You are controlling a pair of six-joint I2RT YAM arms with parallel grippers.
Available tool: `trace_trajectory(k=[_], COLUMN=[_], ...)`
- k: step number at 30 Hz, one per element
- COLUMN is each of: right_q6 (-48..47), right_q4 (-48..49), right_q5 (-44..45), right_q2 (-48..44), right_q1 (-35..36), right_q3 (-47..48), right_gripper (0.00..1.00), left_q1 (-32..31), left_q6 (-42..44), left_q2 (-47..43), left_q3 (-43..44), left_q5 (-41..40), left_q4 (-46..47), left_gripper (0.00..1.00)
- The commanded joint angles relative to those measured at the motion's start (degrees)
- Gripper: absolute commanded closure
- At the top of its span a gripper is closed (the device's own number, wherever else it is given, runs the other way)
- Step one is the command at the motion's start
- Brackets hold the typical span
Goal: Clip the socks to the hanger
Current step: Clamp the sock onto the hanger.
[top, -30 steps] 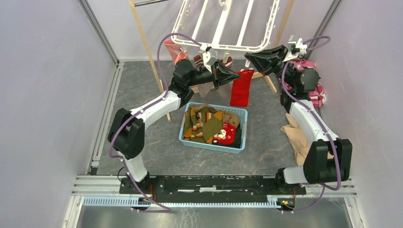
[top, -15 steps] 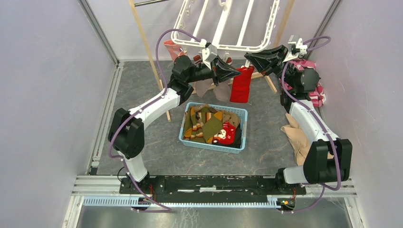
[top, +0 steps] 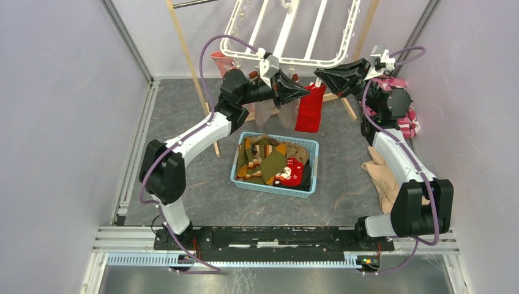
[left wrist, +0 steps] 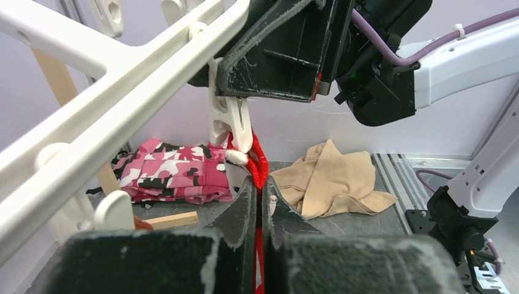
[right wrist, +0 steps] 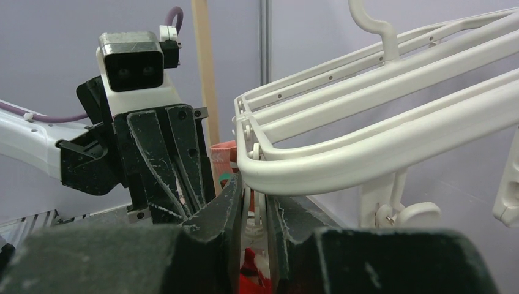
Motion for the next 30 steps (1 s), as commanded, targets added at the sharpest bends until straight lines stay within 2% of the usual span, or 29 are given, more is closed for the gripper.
trace_trajectory(k=[1,11,12,14,17,20,23,26,30], right_q6=[0.7,1.0,1.1,1.3,1.1,0.6,-1.1,-4.1,-8.0], right_q4=[3.2,3.2,3.5,3.8,4.2,3.6,1.4,-1.7,-6.2], right_q5=[-1.8,-2.4,-2.5,-2.5,-2.0,-2.0,-1.8,-0.8,0.7], right_q2=[-0.9,-0.3,-0.2,-0.3,-1.1,-1.9,-3.0,-5.1,-8.1], right_q1=[0.5,0.6,0.6,0.6,0.7,0.7,0.6,0.6,0.5], right_q3=[0.6,1.2,1.2,1.1,0.4,0.1,-0.4,-1.9,-3.7], right_gripper=[1.00,0.97,0.94,0.79,0.66,0.61,0.55,0.46,0.37], left_q1=[0.8,1.0,0.9,1.0,1.1,1.3,1.7,1.9,2.2], left_q6=[-1.6,-4.6,-4.6,-4.8,-5.0,-5.6,-6.6,-7.2,-7.2], left_q2=[0.5,1.0,1.0,1.1,1.3,1.3,1.1,0.2,-1.4], left_q3=[3.9,4.5,4.5,4.3,4.0,3.6,3.2,2.2,0.4], left_q5=[0.1,0.7,0.8,0.7,0.6,-0.5,-2.0,-3.4,-4.5], left_q4=[1.2,3.8,3.8,3.8,3.7,3.8,3.9,3.9,4.0], left_gripper=[0.98,0.98,0.98,0.98,0.98,0.96,0.91,0.79,0.70])
